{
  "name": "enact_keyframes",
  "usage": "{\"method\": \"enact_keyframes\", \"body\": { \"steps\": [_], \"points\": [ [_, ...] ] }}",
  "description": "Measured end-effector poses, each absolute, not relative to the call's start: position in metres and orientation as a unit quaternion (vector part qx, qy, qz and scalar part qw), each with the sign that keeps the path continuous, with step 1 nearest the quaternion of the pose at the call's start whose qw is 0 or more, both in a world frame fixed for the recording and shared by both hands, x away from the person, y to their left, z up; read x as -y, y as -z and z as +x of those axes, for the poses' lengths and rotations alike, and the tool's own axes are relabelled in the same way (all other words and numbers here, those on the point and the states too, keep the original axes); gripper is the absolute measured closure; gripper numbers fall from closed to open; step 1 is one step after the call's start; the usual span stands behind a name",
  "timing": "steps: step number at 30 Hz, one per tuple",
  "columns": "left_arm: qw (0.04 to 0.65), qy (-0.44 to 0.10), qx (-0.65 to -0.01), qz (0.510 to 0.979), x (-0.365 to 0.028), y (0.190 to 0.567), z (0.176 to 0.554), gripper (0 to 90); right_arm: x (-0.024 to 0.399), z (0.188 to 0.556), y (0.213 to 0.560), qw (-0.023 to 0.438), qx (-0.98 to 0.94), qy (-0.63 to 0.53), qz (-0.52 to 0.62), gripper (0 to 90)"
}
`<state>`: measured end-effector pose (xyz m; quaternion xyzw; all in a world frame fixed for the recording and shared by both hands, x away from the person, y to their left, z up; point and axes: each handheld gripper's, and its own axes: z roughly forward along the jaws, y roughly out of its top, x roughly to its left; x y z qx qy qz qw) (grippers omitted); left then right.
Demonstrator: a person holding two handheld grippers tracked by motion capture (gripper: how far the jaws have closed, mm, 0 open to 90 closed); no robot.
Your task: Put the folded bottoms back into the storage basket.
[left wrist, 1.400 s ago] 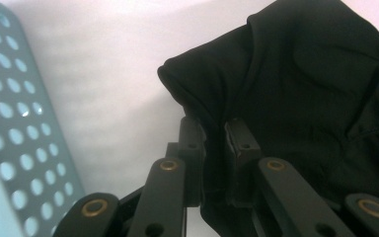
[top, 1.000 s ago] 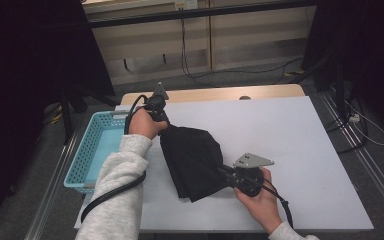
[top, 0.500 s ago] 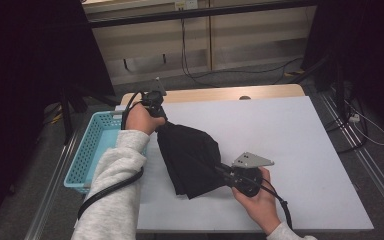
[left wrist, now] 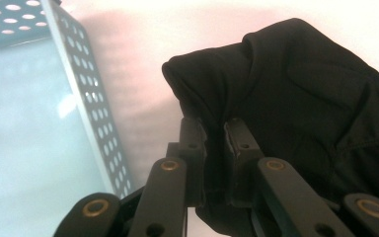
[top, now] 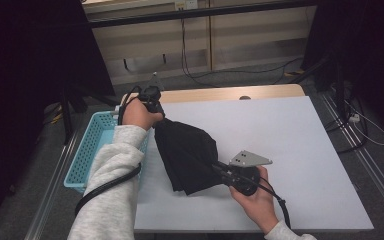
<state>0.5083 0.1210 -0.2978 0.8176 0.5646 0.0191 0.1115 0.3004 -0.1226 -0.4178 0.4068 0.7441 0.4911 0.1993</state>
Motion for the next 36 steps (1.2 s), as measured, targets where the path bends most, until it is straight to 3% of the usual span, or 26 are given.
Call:
{"method": "enact_keyframes", "body": {
  "steps": [36],
  "points": [
    [0.116, -0.036, -0.581, 0.805, -0.145, 0.252, 0.510, 80.9, 0.100, 0.310, 0.391, 0.209, -0.743, -0.511, 0.379, 81.8]
  ]
}}
